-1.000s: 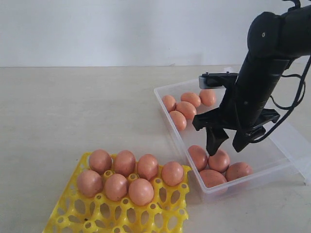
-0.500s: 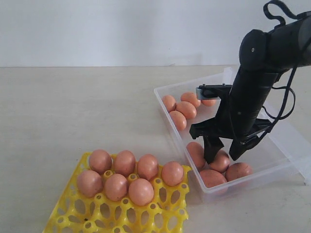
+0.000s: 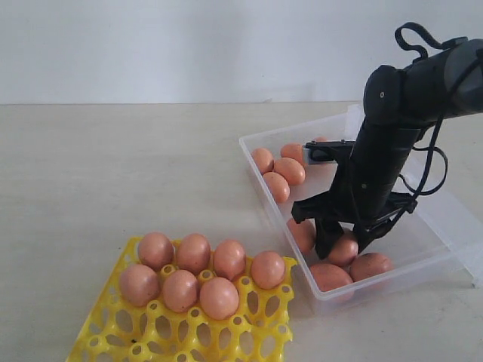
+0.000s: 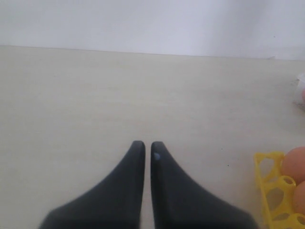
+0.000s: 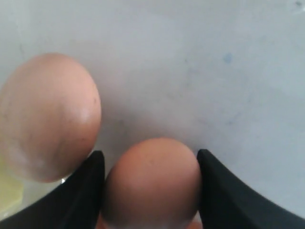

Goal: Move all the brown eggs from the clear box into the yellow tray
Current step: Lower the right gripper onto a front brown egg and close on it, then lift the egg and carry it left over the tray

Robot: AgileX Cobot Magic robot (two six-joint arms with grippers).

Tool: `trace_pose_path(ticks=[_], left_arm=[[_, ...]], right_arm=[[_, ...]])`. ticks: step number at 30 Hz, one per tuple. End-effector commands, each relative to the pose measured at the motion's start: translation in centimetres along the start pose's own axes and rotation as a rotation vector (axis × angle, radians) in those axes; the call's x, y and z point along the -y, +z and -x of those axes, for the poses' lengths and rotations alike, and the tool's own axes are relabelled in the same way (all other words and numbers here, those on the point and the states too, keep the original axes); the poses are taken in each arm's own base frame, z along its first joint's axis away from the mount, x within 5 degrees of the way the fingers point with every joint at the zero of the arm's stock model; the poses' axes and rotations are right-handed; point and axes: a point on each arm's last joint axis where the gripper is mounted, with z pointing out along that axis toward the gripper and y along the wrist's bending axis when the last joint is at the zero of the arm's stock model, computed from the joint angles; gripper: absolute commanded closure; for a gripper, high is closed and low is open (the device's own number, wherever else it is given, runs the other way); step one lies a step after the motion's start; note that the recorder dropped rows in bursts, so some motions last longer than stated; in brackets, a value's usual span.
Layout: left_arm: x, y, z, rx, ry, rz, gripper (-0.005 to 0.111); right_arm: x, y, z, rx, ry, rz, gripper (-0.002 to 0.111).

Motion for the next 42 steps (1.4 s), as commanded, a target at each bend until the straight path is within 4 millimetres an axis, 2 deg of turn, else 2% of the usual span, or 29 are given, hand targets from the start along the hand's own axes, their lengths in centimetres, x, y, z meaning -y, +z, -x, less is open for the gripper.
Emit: trace_pose_path(ticks=[1,7,13,17,23,28,32,36,42], left_arm=[[0.0,0.0,-0.1,0.005,0.004,-0.001,0.103],[0.0,0.0,-0.1,0.005,0.004,-0.001,0.103],[0.0,0.0,-0.1,0.005,0.004,-0.001,0.103],[0.0,0.0,-0.1,0.005,0.004,-0.001,0.103],[0.0,0.0,-0.1,0.005,0.004,-0.001,0.103],[0.0,0.0,-0.1,0.005,0.004,-0.001,0.103],[0.0,0.0,-0.1,0.005,0.004,-0.001,0.103],[0.0,0.0,-0.1,0.005,0.004,-0.001,0.103],[0.0,0.0,-0.1,0.005,0.004,-0.001,0.103]], right_arm=[[0.4,-0.1,0.3,0.024,-0.089,-0.056,0.108],[0.4,-0.9,0.6,0.084,-0.114,-0.062,0.108],[-0.2,-3.8,0.8,0.256,-0.082,-0.055,0.108],[-0.4,-5.2,0.0,0.373,-0.061,-0.042,0.108],[0.0,-5.6,-2.7,0.528,-0.044,-0.055,0.108],[0.2,-5.8,-6.7,0.738,-0.112,-0.104,0.108],[-1.5,-6.8,-9.3,0.934,-0.212,-0.105,0.108],[-4.7,-8.6,-10.7,1.098,-0.402,-0.080,0.108],[-9.9,-9.5,-12.2,1.277,-0.848,-0.071,0.108]])
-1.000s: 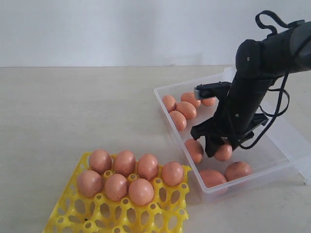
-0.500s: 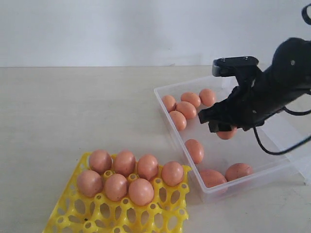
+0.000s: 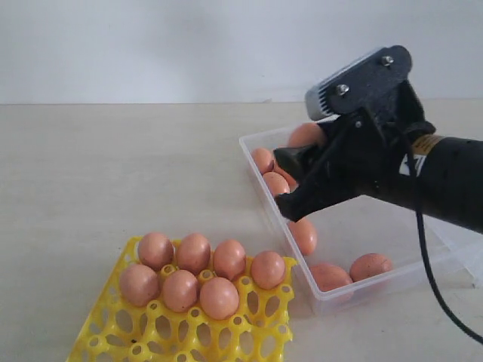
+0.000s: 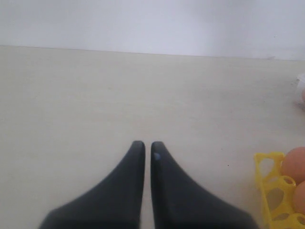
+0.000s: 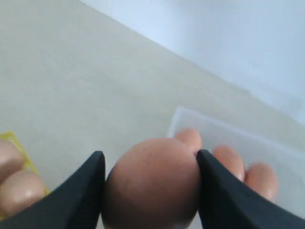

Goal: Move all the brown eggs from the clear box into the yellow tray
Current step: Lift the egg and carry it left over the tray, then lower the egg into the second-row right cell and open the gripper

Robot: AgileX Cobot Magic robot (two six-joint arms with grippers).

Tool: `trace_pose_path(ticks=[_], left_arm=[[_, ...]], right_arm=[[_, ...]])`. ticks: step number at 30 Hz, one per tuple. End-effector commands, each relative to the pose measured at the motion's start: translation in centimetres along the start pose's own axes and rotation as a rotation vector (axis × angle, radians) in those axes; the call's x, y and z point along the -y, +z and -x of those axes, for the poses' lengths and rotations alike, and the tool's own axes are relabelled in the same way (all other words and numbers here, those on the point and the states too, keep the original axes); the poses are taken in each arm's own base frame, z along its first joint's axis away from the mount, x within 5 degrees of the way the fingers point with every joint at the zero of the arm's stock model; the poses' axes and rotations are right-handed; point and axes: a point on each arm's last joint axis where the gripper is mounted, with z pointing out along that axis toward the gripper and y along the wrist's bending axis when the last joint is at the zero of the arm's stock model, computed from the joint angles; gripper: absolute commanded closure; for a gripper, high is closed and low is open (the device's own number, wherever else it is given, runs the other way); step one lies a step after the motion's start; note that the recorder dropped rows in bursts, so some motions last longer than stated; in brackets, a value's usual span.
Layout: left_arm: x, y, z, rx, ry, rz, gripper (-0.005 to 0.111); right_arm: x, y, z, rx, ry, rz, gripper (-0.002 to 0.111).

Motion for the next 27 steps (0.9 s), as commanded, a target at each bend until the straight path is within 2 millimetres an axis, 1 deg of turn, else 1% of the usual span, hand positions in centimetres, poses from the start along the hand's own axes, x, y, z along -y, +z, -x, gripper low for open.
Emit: trace_pose_path(ticks=[1,3,6,9,11,14,16,18,20,23,25,27], left_arm=[[0.0,0.0,-0.1,0.005,0.004,-0.001,0.103],[0.0,0.0,-0.1,0.005,0.004,-0.001,0.103],[0.0,0.0,-0.1,0.005,0.004,-0.001,0.103],[0.0,0.0,-0.1,0.005,0.004,-0.001,0.103],[0.0,0.0,-0.1,0.005,0.004,-0.001,0.103],[0.0,0.0,-0.1,0.005,0.004,-0.001,0.103],[0.0,0.0,-0.1,0.005,0.004,-0.001,0.103],[0.0,0.0,-0.1,0.005,0.004,-0.001,0.103],[0.0,0.0,-0.1,0.005,0.004,-0.001,0.103],[0.0,0.0,-0.1,0.005,0.004,-0.001,0.103],[0.0,0.0,-0.1,0.005,0.004,-0.001,0.103],[0.0,0.0,-0.1,0.005,0.004,-0.001,0.103]], right_arm=[[-3.4,-0.6,1.6,0.162,-0.272,0.141,0.108],[-4.9,-0.8,1.6,0.170,-0.333,0.204,0.108],[-6.8,-1.2,1.1,0.119,-0.380,0.283,0.108],[-8.1,-1.4,0.1,0.032,-0.415,0.342,0.108],[-8.7,-1.0,-0.9,-0.043,-0.431,0.371,0.108],[-9.0,0.4,-2.5,-0.126,-0.431,0.383,0.108],[-8.9,1.6,-3.6,-0.163,-0.370,0.371,0.108],[-8.6,2.5,-4.3,-0.185,-0.266,0.349,0.108],[-8.3,2.8,-4.5,-0.195,-0.205,0.334,0.108],[-8.3,2.9,-4.3,-0.177,-0.159,0.329,0.108],[-8.3,2.9,-4.0,-0.146,-0.093,0.327,0.108],[-8.2,3.1,-3.2,-0.076,0.015,0.322,0.108]])
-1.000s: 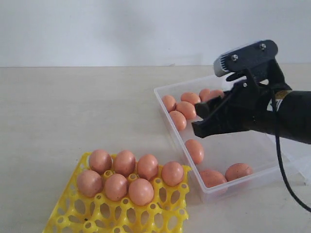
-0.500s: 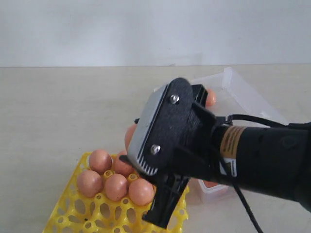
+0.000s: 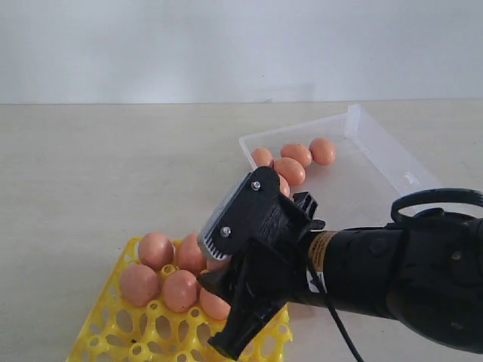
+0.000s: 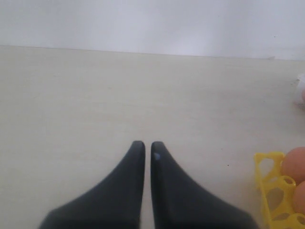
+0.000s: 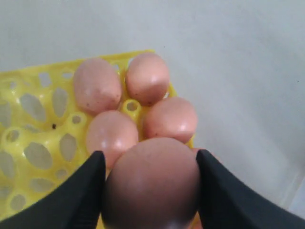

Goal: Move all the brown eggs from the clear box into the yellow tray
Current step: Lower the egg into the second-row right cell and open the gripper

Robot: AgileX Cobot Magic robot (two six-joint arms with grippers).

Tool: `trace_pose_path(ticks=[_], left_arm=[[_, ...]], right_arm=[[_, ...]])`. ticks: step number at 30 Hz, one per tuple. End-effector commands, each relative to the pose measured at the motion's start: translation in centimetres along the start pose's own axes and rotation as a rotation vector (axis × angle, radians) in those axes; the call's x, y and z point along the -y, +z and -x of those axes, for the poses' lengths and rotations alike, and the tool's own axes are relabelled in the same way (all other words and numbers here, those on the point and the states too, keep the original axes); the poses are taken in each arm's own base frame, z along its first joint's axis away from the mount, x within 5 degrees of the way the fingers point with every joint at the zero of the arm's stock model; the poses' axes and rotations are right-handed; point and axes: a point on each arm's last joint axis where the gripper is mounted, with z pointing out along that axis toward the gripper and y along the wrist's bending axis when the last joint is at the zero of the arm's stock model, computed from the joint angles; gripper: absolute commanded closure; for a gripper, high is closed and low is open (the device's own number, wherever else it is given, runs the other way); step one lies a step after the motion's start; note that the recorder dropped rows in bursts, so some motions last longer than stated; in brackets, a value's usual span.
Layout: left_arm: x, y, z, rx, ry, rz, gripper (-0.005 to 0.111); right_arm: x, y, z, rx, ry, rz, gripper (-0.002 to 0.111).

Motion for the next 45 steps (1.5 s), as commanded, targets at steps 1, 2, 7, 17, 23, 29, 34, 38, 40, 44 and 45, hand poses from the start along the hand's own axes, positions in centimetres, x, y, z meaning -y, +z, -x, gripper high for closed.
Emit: trace_pose_path(ticks=[1,2,7,17,23,29,34,38,40,44,45], left_arm=[[0.0,0.0,-0.1,0.005,0.004,-0.001,0.103],[0.0,0.0,-0.1,0.005,0.004,-0.001,0.103],[0.0,0.0,-0.1,0.005,0.004,-0.001,0.103],[0.0,0.0,-0.1,0.005,0.004,-0.001,0.103],[0.0,0.0,-0.1,0.005,0.004,-0.001,0.103],[0.0,0.0,-0.1,0.005,0.004,-0.001,0.103],[0.0,0.0,-0.1,0.005,0.004,-0.001,0.103],[0.0,0.0,-0.1,0.005,0.004,-0.001,0.103],[0.0,0.0,-0.1,0.005,0.004,-0.001,0.103],[0.0,0.0,-0.1,0.005,0.004,-0.001,0.103],[0.0,0.0,-0.1,0.005,0.004,-0.001,0.103]], right_arm=[[0.7,-0.2,1.5,0.190,0.206,-0.003,0.108],[1.2,-0.4,2.0,0.261,0.284,-0.005,0.108],[5.7,-1.6,3.2,0.597,0.698,-0.003,0.108],[8.0,-3.2,1.2,0.591,0.596,0.416,0.108],[2.6,-2.5,-1.8,0.155,0.220,0.692,0.108],[1.9,-0.8,-2.6,0.015,0.052,0.512,0.108],[2.5,-0.5,-2.6,0.013,0.069,0.441,0.108],[3.2,-0.2,-2.5,0.036,0.019,0.365,0.108],[3.5,-0.1,-2.4,0.051,0.002,0.329,0.108],[3.8,0.0,-2.5,0.043,-0.056,0.289,0.108],[3.9,0.1,-2.6,0.033,-0.057,0.280,0.108]])
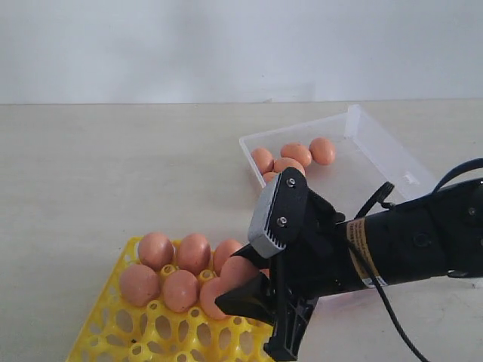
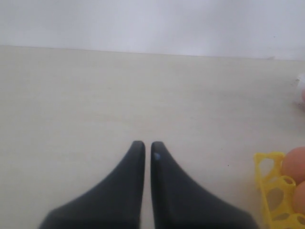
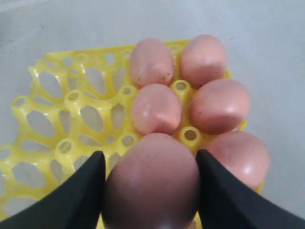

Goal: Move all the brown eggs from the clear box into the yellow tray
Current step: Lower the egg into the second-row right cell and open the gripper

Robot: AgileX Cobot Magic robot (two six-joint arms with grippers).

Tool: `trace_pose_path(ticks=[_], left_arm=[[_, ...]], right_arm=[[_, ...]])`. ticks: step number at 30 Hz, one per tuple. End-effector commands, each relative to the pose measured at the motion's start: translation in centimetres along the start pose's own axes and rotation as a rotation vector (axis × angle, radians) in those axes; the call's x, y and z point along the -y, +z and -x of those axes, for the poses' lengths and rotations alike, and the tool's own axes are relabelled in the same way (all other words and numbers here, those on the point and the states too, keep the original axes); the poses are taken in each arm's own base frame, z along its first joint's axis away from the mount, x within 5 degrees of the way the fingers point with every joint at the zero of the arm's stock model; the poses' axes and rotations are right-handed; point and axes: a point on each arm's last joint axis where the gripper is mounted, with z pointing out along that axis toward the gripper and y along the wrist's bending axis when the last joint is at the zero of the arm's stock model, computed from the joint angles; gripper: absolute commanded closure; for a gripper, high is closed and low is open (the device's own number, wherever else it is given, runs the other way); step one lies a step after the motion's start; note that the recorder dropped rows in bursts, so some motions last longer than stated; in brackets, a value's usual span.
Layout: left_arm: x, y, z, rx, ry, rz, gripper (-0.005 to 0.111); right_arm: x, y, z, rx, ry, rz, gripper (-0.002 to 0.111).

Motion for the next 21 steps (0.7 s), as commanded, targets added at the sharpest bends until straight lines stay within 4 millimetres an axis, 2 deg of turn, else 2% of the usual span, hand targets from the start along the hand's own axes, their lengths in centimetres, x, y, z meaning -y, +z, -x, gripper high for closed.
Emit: trace_pose_path(ticks=[1,9,13,18,21], left_arm=[[0.0,0.0,-0.1,0.005,0.004,-0.001,0.103],[0.0,0.0,-0.1,0.005,0.004,-0.001,0.103],[0.0,0.0,-0.1,0.005,0.004,-0.001,0.103],[0.0,0.0,-0.1,0.005,0.004,-0.001,0.103],[0.0,0.0,-0.1,0.005,0.004,-0.001,0.103]], right_arm=[[0.4,-0.1,0.0,-0.021,-0.042,-0.046,0.108],[0.4,-0.1,0.0,-0.023,-0.042,-0.048,0.108],[1.0,0.1,-0.9,-0.103,-0.034,-0.103,0.108],[1.0,0.8,-1.6,-0.116,-0.014,-0.073,0.108],[1.1,0.9,-2.0,-0.135,-0.009,-0.079,0.100]])
